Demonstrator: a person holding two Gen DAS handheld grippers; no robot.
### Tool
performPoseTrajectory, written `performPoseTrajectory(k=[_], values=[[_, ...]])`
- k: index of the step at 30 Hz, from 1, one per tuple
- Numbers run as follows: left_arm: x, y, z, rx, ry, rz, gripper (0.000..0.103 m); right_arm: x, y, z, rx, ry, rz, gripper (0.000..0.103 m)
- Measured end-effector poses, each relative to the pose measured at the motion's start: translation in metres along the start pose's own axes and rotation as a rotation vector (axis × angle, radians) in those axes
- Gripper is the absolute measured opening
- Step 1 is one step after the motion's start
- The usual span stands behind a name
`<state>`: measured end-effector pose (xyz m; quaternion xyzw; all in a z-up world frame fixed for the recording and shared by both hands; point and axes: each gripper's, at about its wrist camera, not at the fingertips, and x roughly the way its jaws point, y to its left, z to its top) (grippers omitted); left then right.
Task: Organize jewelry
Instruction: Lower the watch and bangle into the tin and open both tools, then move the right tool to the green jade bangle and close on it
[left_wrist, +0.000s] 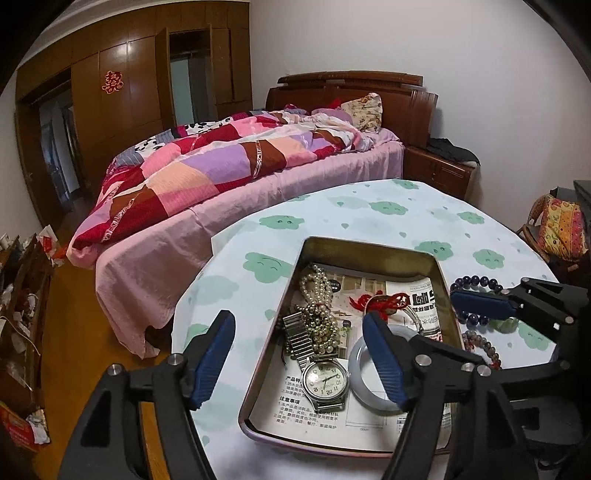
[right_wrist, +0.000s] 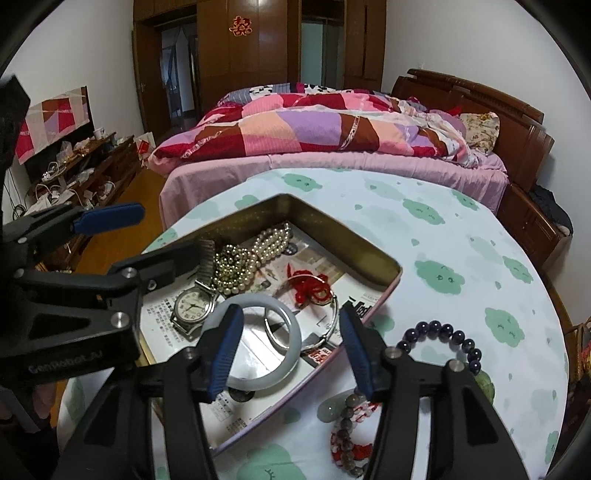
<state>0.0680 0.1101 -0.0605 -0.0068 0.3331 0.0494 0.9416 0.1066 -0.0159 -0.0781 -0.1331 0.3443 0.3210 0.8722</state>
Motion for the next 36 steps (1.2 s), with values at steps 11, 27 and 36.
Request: performPoseTrajectory(k=[11, 27, 36], values=[[-0.014, -0.02, -0.001, -0.013, -0.031, -0.022, 0.072, -0.043, -0.063, -0.034, 0.142, -0.037, -0.083, 0.064], [-0.021, -0.075, -0.008, 0.087, -0.025, -0.093, 0.072, -0.045, -0.135, -0.072, 0.315, 0.044, -0.24, 0.063], [-0.015, -0.085, 0.005, 0.099, -0.031, -0.095, 0.072, -0.024, -0.142, -0.065, 0.295, 0.116, -0.232, 0.045]])
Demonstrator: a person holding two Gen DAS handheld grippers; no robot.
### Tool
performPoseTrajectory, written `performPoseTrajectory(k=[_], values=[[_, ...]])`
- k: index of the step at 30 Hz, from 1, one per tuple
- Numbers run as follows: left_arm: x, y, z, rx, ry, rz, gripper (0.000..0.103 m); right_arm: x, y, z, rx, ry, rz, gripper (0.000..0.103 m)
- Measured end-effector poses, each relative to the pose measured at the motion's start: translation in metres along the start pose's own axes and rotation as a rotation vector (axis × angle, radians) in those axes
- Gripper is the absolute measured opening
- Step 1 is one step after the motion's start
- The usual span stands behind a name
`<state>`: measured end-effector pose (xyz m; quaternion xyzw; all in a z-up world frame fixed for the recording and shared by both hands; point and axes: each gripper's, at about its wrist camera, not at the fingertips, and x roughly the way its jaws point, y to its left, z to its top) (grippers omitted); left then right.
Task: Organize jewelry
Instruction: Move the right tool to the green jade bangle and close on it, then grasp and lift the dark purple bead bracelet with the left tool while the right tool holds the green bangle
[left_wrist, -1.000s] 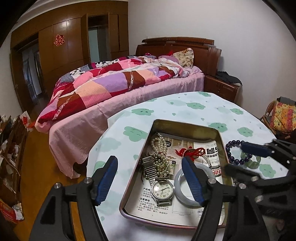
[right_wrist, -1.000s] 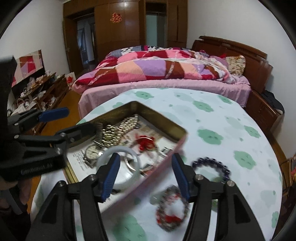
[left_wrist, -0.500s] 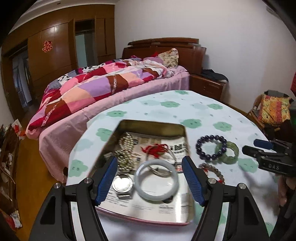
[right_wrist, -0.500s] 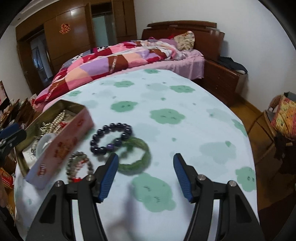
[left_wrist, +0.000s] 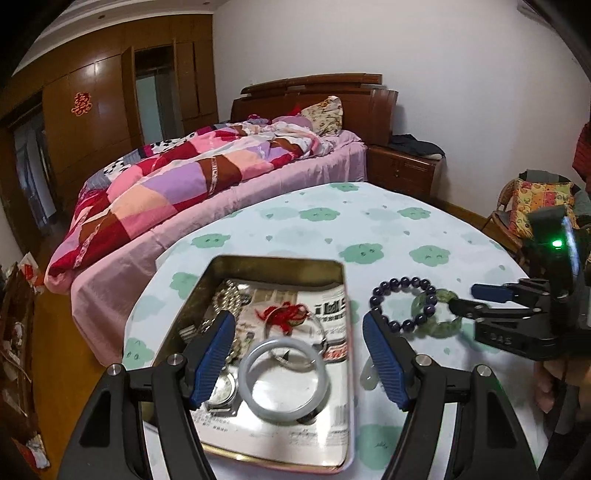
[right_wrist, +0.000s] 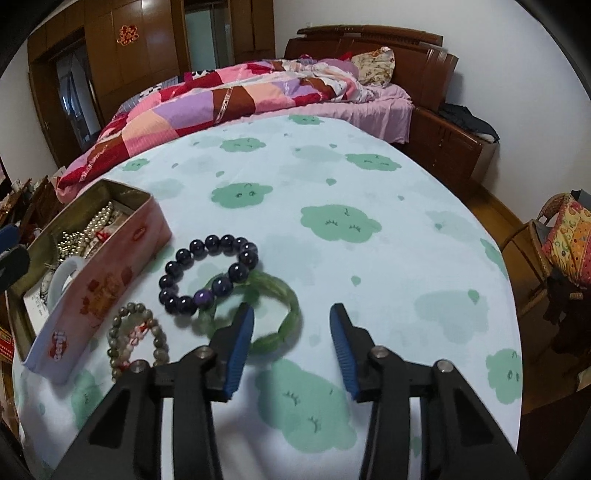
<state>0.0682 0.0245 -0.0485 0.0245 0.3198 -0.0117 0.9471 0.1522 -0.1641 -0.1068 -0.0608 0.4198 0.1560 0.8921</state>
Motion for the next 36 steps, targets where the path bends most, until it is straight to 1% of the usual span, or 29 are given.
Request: performPoseTrajectory(k=[4, 5, 6, 7, 8, 9, 14, 16, 19, 21, 23, 25, 28, 30, 34, 36], values=[[0.006, -0.013, 0.006, 0.028, -0.001, -0.02, 0.072, 0.008, 0.001, 0.002, -0.001, 0.031, 0.021, 0.043], [0.008, -0.016, 0.007, 0.034, 0.004, -0.027, 0.072, 0.011, 0.002, 0.001, -0.006, 0.039, 0.024, 0.038], [0.009, -0.019, 0.008, 0.038, 0.007, -0.034, 0.072, 0.012, 0.002, 0.0, -0.008, 0.047, 0.026, 0.025], [0.011, -0.022, 0.009, 0.042, 0.008, -0.043, 0.072, 0.014, 0.002, -0.002, -0.006, 0.057, 0.03, 0.019], [0.012, -0.025, 0.01, 0.048, 0.008, -0.05, 0.072, 0.013, 0.001, -0.002, -0.003, 0.058, 0.029, 0.014], [0.015, -0.03, 0.012, 0.057, 0.012, -0.055, 0.072, 0.011, 0.0, -0.004, -0.005, 0.055, 0.022, 0.011], [0.021, -0.057, 0.021, 0.101, 0.007, -0.107, 0.072, 0.004, -0.015, -0.011, 0.023, 0.041, -0.016, 0.01], [0.027, -0.068, 0.023, 0.114, 0.012, -0.138, 0.072, 0.004, -0.021, -0.013, 0.045, 0.043, -0.002, 0.009], [0.042, -0.09, 0.021, 0.143, 0.043, -0.192, 0.072, 0.002, -0.021, -0.014, 0.05, 0.038, 0.002, 0.01], [0.05, -0.1, 0.018, 0.162, 0.061, -0.194, 0.071, 0.002, -0.021, -0.014, 0.049, 0.038, 0.003, 0.01], [0.058, -0.101, 0.018, 0.132, 0.071, -0.225, 0.071, 0.003, -0.022, -0.013, 0.053, 0.037, 0.011, 0.01], [0.064, -0.1, 0.018, 0.121, 0.091, -0.221, 0.071, 0.003, -0.023, -0.013, 0.056, 0.037, 0.016, 0.01], [0.068, -0.097, 0.017, 0.103, 0.107, -0.239, 0.071, 0.003, -0.024, -0.012, 0.06, 0.037, 0.02, 0.01], [0.069, -0.096, 0.016, 0.104, 0.113, -0.231, 0.071, 0.003, -0.023, -0.012, 0.058, 0.037, 0.018, 0.01], [0.076, -0.091, 0.013, 0.104, 0.136, -0.182, 0.071, 0.003, -0.024, -0.012, 0.061, 0.037, 0.021, 0.01], [0.079, -0.089, 0.01, 0.102, 0.147, -0.186, 0.071, 0.003, -0.024, -0.012, 0.067, 0.037, 0.026, 0.009]])
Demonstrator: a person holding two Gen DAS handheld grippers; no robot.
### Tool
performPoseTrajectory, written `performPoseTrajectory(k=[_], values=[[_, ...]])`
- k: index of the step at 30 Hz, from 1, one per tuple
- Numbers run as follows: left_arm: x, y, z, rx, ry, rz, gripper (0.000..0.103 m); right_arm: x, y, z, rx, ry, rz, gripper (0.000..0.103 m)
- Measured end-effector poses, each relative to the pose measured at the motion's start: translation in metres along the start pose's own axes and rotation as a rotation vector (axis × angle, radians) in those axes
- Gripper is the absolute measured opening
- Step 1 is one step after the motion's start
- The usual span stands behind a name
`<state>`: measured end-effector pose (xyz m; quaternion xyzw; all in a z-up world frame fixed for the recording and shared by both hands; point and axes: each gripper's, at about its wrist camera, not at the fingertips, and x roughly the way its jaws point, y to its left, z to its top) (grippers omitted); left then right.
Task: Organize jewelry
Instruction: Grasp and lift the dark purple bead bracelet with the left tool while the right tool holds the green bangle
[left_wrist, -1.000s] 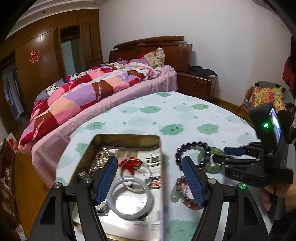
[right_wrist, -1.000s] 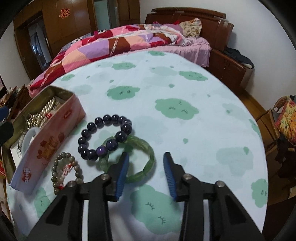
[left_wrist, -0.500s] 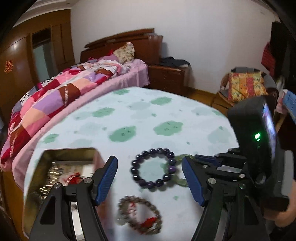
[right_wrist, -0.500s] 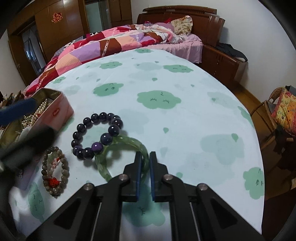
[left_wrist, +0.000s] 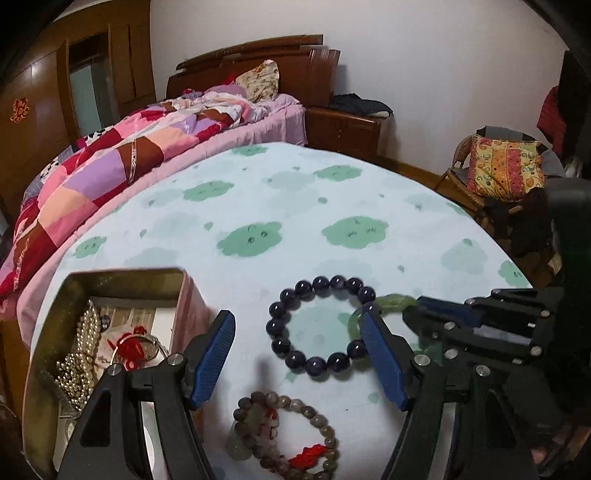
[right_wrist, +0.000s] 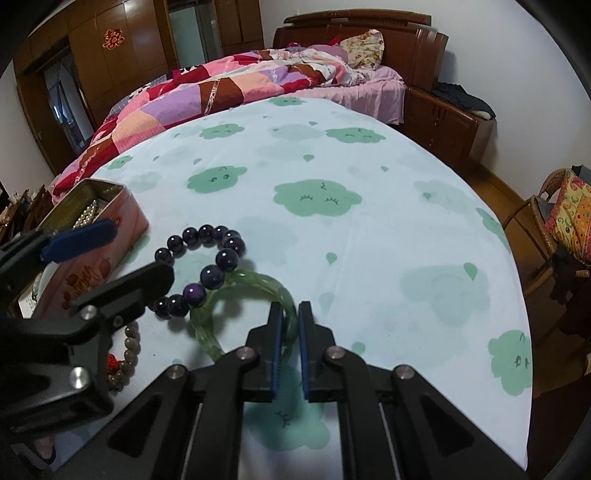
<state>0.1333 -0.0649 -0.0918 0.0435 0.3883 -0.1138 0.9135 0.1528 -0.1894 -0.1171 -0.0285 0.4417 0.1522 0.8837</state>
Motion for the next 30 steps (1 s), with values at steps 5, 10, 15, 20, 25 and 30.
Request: performPoseTrajectory(k=[5, 10, 15, 20, 25, 30], values=[[0.003, -0.007, -0.007, 0.041, 0.012, -0.01, 0.07, 0.0, -0.001, 0.0, 0.003, 0.0, 0.004, 0.009], [0.007, -0.009, -0.01, 0.056, 0.024, -0.021, 0.07, 0.0, -0.003, 0.0, 0.013, -0.001, 0.015, 0.009], [0.009, -0.011, -0.01, 0.077, 0.033, -0.029, 0.065, -0.001, -0.003, -0.001, 0.016, -0.002, 0.016, 0.009], [0.014, -0.013, -0.01, 0.096, 0.051, -0.06, 0.059, -0.001, -0.002, -0.001, 0.016, -0.002, 0.015, 0.009], [0.018, -0.019, -0.01, 0.123, 0.079, -0.121, 0.019, -0.001, -0.003, -0.001, 0.01, -0.002, 0.008, 0.009], [0.017, -0.017, -0.01, 0.106, 0.081, -0.137, 0.016, -0.001, -0.003, -0.001, 0.01, -0.002, 0.008, 0.009]])
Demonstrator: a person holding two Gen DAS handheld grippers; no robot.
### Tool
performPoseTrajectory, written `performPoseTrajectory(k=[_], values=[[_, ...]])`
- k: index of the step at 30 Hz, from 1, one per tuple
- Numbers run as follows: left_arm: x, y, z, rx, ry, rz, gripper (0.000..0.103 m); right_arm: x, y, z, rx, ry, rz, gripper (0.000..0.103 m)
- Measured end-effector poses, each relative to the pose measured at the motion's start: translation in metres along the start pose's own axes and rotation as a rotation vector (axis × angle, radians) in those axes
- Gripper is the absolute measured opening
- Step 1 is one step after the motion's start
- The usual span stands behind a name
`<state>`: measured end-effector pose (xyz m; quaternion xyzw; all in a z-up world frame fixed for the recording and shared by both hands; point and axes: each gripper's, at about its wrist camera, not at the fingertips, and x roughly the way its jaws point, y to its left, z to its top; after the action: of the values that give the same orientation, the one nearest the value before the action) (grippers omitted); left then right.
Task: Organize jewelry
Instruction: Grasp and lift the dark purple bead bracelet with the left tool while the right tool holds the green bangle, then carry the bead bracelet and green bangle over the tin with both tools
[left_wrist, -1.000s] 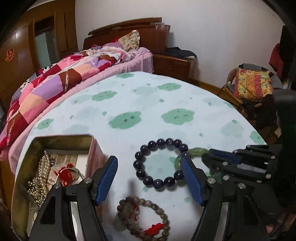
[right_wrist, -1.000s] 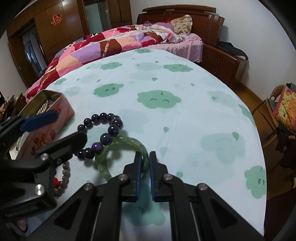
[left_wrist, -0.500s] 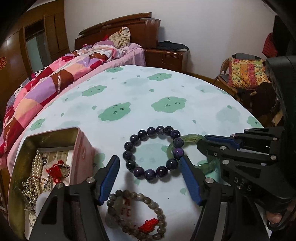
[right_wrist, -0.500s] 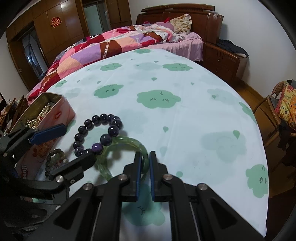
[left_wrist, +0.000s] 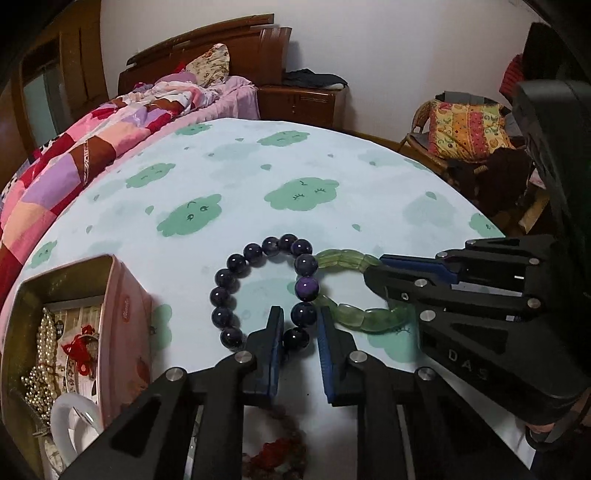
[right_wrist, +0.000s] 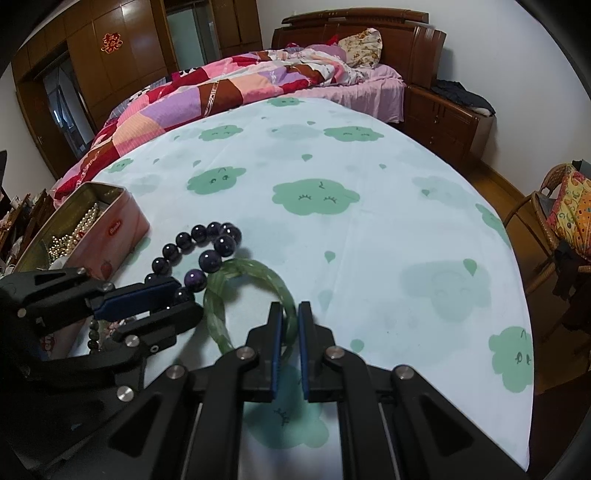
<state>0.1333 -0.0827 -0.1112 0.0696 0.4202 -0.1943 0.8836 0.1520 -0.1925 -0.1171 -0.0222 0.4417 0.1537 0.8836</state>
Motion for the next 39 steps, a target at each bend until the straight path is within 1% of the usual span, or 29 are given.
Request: performPoseTrajectory(k=[2, 4, 7, 11, 14, 21, 24, 31, 35, 39], values=[[-0.007, 0.003, 0.0, -0.021, -0.02, 0.001, 0.014, 0.0, 0.0, 0.0, 0.003, -0.001, 0.003, 0.009], [-0.017, 0.004, 0.0, -0.032, -0.046, 0.0, 0.014, -0.001, -0.001, 0.0, 0.008, -0.006, 0.01, 0.009], [-0.039, 0.004, 0.003, -0.033, -0.1, 0.019, 0.013, -0.008, -0.003, -0.001, 0.015, -0.041, 0.014, 0.009], [-0.067, 0.013, 0.007, -0.07, -0.161, 0.009, 0.013, -0.017, -0.002, -0.003, 0.013, -0.074, 0.016, 0.009], [-0.083, 0.019, 0.008, -0.1, -0.188, -0.004, 0.013, -0.026, -0.001, -0.004, 0.016, -0.09, 0.026, 0.009], [-0.117, 0.023, 0.011, -0.116, -0.271, -0.004, 0.013, -0.058, 0.001, 0.01, 0.022, -0.167, 0.056, 0.009], [-0.132, 0.028, 0.015, -0.121, -0.302, 0.003, 0.013, -0.062, 0.005, 0.015, 0.02, -0.18, 0.074, 0.009], [-0.154, 0.042, 0.016, -0.138, -0.34, 0.044, 0.013, -0.065, 0.017, 0.02, 0.009, -0.195, 0.118, 0.008], [-0.161, 0.046, 0.011, -0.14, -0.349, 0.097, 0.013, -0.068, 0.027, 0.022, -0.011, -0.203, 0.131, 0.008], [-0.168, 0.055, 0.006, -0.154, -0.357, 0.131, 0.013, -0.072, 0.037, 0.024, -0.033, -0.216, 0.144, 0.008]])
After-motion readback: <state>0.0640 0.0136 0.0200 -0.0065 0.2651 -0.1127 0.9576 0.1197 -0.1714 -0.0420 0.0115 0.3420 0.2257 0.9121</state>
